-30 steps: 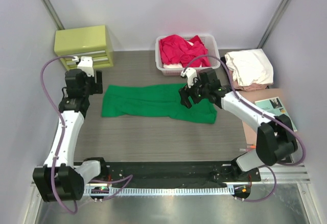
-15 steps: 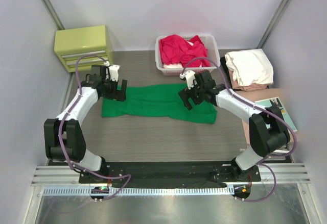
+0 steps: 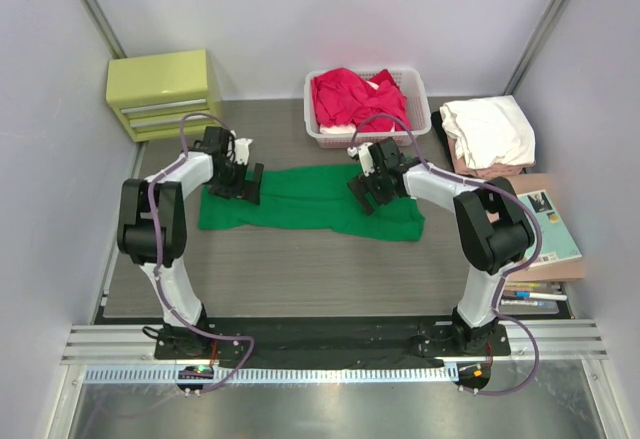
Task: Fold and stack the t-shirts
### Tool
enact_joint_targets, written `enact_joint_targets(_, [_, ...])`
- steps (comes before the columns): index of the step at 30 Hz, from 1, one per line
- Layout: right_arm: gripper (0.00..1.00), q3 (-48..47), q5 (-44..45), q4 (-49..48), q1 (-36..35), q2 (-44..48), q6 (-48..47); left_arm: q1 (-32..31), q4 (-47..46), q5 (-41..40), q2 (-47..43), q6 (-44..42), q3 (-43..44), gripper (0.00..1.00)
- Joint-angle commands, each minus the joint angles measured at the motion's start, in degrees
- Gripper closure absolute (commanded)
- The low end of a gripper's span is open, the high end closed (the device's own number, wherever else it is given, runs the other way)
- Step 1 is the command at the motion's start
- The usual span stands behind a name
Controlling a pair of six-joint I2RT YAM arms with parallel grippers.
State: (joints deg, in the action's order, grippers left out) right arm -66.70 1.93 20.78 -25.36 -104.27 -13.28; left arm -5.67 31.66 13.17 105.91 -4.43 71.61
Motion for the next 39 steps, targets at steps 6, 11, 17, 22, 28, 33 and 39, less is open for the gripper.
enact_joint_targets(6, [0.0, -0.9, -3.3, -0.1, 1.6, -3.4, 2.9, -0.3, 2.1, 3.6, 6.2, 2.1, 2.2, 0.0])
enact_joint_targets(11, [0.0, 1.2, -4.4, 1.3, 2.2, -1.2, 2.7, -0.3, 2.2, 4.8, 2.5, 1.3, -2.1, 0.0])
enact_joint_targets(17, [0.0, 4.6, -7.9, 3.7, 5.7, 3.3, 2.5, -1.5, 2.6, 4.8, -3.8, 0.9, -8.1, 0.0])
enact_joint_targets(22, [0.0, 9.8, -7.7, 3.5, 6.6, 7.7, 1.9, -6.5, 1.6, 1.2, -5.4, 0.4, -10.8, 0.0])
enact_joint_targets(28, [0.0, 16.2, -8.2, 4.5, 7.6, 14.6, 1.2, -11.5, 0.7, -1.1, -8.3, -1.3, -14.4, 0.0])
enact_joint_targets(33, [0.0, 20.2, -6.4, 6.1, 8.2, 20.0, -1.2, -13.8, 0.2, -1.6, -11.2, -2.0, -17.1, 0.0])
enact_joint_targets(39, [0.0, 20.6, -6.5, 6.5, 8.5, 21.7, -1.8, -14.4, 0.2, -2.2, -12.2, -2.2, -17.6, 0.0])
